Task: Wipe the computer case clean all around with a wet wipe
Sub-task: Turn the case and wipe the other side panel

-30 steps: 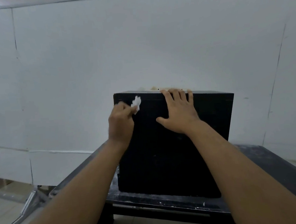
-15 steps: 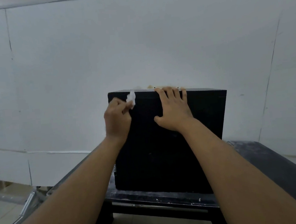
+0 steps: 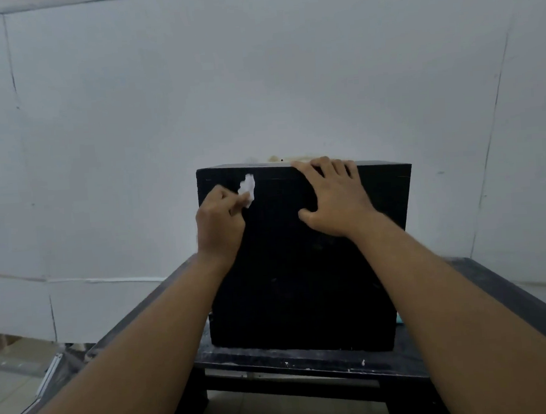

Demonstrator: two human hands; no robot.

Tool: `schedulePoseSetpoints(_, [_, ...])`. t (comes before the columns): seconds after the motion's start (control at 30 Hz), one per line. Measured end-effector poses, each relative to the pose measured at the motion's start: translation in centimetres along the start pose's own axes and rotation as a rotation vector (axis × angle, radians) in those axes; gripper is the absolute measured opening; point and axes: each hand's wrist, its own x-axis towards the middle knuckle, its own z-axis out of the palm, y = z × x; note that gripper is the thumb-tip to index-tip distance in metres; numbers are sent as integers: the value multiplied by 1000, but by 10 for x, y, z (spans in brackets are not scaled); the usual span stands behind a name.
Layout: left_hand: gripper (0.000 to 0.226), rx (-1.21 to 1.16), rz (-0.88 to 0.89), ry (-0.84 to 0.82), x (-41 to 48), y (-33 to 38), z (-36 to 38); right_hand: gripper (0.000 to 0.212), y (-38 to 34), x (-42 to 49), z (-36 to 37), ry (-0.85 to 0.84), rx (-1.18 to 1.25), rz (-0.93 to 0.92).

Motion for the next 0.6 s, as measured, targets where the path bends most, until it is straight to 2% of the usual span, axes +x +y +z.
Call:
schedulePoseSetpoints(0.1, [15, -12, -21, -41, -20, 1, 2, 96, -12, 1, 7, 21, 18, 41])
schedulePoseSetpoints(0.37, [14, -25, 2, -23, 58, 24, 10, 89, 20, 4, -13, -84, 23, -2])
schedulePoseSetpoints(0.5, [11, 38, 85, -31, 20, 11, 11, 91, 34, -10, -9, -19, -52, 80])
schedulePoseSetpoints(0.6, [13, 24, 78, -68, -9, 6, 10, 96, 23, -8, -1, -19, -74, 104])
